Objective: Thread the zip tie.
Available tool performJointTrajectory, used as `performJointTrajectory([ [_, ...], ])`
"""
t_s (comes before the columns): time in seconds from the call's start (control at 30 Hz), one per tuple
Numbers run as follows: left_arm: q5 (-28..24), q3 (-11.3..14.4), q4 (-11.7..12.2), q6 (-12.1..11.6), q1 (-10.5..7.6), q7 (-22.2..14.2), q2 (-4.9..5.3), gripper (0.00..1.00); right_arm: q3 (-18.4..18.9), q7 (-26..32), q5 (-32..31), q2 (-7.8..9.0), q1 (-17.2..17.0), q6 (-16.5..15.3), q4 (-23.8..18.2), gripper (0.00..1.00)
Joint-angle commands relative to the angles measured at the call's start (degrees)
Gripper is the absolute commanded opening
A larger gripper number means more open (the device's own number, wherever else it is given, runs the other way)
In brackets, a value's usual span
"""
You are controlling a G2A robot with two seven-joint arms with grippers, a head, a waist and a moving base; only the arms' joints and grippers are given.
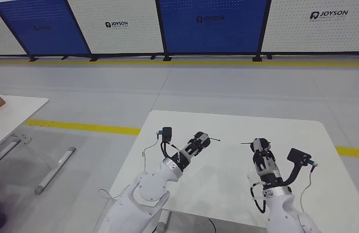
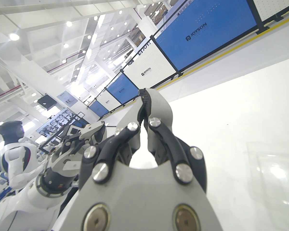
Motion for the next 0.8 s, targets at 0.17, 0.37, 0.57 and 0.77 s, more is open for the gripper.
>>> performJointTrajectory([
  [0.17,-2.03,0.24,1.22,0.25,-0.44,-2.41,-0.03,0.0,-2.82,0.91,-0.88,-0.43,-0.01,0.31,-1.16,0.0],
  [0.37,-2.18,-0.19,1.33,-0.97,-0.35,-5.91,0.24,0.0,-4.24,-1.13,-3.11,-0.76,0.6,1.34,-1.18,0.0],
  [0.57,-2.18,-0.19,1.33,-0.97,-0.35,-5.91,0.24,0.0,-4.24,-1.13,-3.11,-0.76,0.6,1.34,-1.18,0.0],
  [0.77,-2.18,-0.19,1.33,-0.97,-0.35,-5.91,0.24,0.0,-5.46,0.48,-4.42,-1.04,0.56,2.86,-0.46,0.0],
])
